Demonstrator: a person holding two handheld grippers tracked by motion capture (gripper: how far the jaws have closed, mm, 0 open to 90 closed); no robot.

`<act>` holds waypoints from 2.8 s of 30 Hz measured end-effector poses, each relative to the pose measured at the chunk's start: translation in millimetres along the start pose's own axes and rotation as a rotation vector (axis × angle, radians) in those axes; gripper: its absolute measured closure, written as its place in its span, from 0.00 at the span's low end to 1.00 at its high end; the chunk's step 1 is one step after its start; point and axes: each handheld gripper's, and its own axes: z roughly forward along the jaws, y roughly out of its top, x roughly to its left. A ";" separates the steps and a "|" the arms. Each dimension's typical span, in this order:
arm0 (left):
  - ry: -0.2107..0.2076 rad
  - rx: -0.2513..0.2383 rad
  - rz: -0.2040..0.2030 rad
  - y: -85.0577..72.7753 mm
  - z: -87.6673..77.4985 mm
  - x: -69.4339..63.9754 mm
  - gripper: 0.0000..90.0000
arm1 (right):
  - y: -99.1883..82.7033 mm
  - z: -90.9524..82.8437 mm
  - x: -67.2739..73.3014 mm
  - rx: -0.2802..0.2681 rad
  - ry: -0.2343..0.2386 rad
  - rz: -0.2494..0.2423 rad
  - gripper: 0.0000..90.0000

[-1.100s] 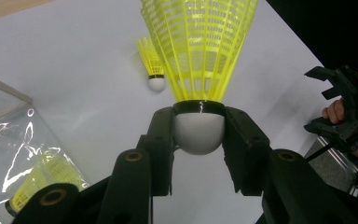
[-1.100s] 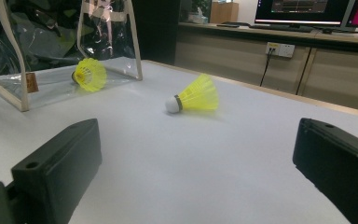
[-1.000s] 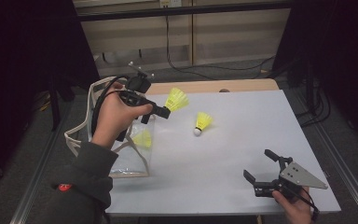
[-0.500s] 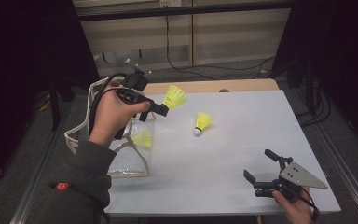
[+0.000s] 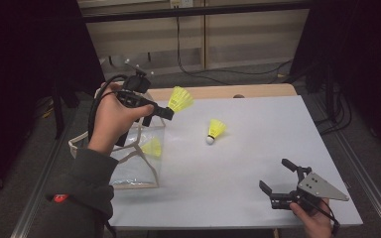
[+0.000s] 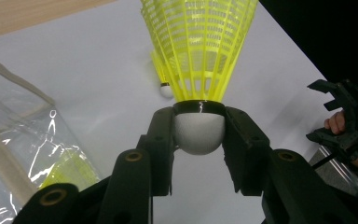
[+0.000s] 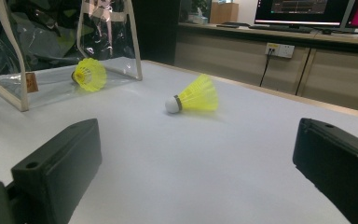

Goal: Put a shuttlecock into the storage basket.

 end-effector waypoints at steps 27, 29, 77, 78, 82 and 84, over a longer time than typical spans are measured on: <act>0.046 -0.033 -0.042 -2.9 -21.2 16.4 0.72 | 0.6 -0.9 -0.8 0.002 0.000 -0.008 0.01; 0.051 -0.034 -0.044 -3.4 -22.6 18.0 0.72 | 0.5 -0.9 -0.8 0.002 0.000 -0.006 0.01; 0.135 -0.082 -0.118 -11.8 -46.8 43.4 0.72 | 0.4 -1.3 -1.0 0.004 -0.003 -0.004 0.01; 0.136 -0.085 -0.121 -12.0 -47.1 43.7 0.72 | 0.4 -1.3 -1.0 0.004 -0.002 -0.004 0.01; 0.143 -0.087 -0.124 -13.1 -49.0 45.8 0.72 | 0.6 -1.5 -0.9 0.003 -0.003 -0.005 0.01; 0.149 -0.092 -0.127 -13.9 -49.8 46.8 0.72 | 0.5 -1.5 -1.1 0.003 -0.003 -0.005 0.01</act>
